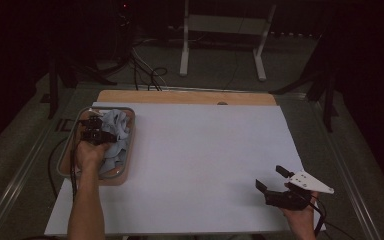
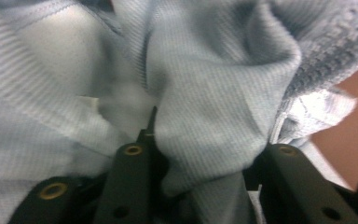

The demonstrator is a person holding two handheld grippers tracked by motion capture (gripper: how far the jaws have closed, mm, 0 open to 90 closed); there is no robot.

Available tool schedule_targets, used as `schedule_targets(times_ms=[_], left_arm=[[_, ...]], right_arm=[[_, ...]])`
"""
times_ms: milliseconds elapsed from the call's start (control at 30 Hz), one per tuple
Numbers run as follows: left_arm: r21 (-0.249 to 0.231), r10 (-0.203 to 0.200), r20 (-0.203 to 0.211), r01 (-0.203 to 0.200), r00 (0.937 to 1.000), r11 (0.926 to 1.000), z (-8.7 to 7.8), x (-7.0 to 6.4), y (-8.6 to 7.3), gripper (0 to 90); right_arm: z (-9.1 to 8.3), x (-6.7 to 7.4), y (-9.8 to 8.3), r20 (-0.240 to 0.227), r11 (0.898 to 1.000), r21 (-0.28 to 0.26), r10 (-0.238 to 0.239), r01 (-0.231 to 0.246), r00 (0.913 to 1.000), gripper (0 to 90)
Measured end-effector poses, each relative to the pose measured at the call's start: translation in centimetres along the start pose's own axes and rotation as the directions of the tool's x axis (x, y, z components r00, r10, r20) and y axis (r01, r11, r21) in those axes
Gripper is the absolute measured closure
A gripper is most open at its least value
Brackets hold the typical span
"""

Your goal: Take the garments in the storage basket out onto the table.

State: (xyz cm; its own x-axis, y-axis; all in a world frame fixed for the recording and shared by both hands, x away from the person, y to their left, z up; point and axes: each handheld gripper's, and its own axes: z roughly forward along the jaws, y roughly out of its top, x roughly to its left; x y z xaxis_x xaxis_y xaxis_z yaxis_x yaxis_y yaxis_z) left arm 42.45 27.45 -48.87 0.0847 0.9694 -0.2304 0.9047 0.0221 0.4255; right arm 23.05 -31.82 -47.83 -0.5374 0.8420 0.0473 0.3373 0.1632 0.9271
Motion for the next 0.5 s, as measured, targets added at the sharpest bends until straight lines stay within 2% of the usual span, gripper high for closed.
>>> schedule_targets(times_ms=[167,500], left_arm=[[0.001,0.008,0.03,-0.008,0.9995,1.0,-0.8,0.1,-0.1,69.8],[-0.087,0.014,0.08,-0.007,0.9967,0.9962,-3.0,0.3,-0.6,69.8]], right_arm=[[0.0,-0.2,0.0,0.005,1.0,0.001,0.01,-0.01,0.9999,7.6],[0.0,-0.1,0.0,0.004,1.0,0.002,0.009,-0.009,0.9999,7.6]])
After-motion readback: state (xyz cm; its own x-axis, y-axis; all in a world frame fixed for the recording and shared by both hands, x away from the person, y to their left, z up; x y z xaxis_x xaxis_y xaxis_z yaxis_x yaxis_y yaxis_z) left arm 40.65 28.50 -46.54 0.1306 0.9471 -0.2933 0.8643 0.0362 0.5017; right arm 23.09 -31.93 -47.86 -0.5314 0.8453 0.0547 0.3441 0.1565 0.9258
